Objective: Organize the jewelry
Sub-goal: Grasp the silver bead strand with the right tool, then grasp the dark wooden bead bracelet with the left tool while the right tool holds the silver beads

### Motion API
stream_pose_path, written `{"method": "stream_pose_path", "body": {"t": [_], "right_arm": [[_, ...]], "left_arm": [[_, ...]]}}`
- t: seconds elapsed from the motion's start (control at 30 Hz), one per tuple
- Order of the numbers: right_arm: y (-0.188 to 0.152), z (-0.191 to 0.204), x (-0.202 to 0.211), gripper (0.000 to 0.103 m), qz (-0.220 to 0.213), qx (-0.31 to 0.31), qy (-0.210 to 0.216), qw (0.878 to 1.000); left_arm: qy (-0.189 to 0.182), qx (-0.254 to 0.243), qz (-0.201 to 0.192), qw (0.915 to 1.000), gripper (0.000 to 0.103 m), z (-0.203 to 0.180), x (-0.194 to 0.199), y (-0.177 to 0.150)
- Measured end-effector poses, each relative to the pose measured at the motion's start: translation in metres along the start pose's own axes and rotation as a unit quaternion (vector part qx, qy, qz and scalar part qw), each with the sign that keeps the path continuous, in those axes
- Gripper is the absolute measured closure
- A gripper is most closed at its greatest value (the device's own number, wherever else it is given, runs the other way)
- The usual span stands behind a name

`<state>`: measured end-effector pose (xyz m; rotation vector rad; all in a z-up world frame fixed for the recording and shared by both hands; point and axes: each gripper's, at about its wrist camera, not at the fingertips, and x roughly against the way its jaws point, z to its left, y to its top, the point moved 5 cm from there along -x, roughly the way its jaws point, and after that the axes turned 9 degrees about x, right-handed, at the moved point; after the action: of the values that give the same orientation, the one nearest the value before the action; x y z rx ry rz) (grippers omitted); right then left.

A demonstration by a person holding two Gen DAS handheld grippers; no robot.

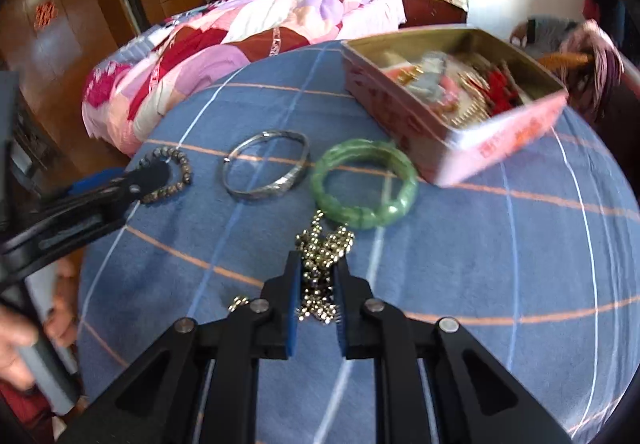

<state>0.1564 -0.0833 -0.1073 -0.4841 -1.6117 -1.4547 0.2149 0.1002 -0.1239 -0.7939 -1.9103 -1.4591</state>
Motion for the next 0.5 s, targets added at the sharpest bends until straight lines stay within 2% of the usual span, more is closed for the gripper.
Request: {"method": "stream_pose_path", "body": {"t": [0.1,0.27,0.3,0.33,0.47,0.5], "right_arm": [[-0.003,-0.014,0.014,0.085,-0.010,-0.023,-0.001,1.000],[-0.002,-0.022,0.029,0.085,-0.028,-0.049,0.009,0.998],[-0.001,-0.022,0.031,0.085,-0.032,-0.052,0.012,0.998],[0.001,-0.021,0.033,0.085,-0.036,-0.053,0.017,0.998],[0.004,-0.019,0.041,0.085,-0.051,-0.061,0.043,0.996],[0.004,-0.018,0.044,0.085,-0.057,-0.066,0.054,0.995]], "left_arm": [[0.003,-0.025,0.010,0.9996,0.028,-0.010,-0.005,0.002],[0.051,-0.077,0.020,0.9955,0.028,-0.021,-0.016,0.002],[0.055,-0.083,0.020,0.9949,0.034,-0.022,-0.016,0.000],[0.054,-0.092,0.016,0.9942,0.046,-0.023,-0.013,-0.001],[0.067,-0.099,0.001,0.9928,0.068,-0.016,-0.006,-0.003],[0.062,-0.087,-0.003,0.9943,0.080,-0.011,-0.002,-0.003]]}}
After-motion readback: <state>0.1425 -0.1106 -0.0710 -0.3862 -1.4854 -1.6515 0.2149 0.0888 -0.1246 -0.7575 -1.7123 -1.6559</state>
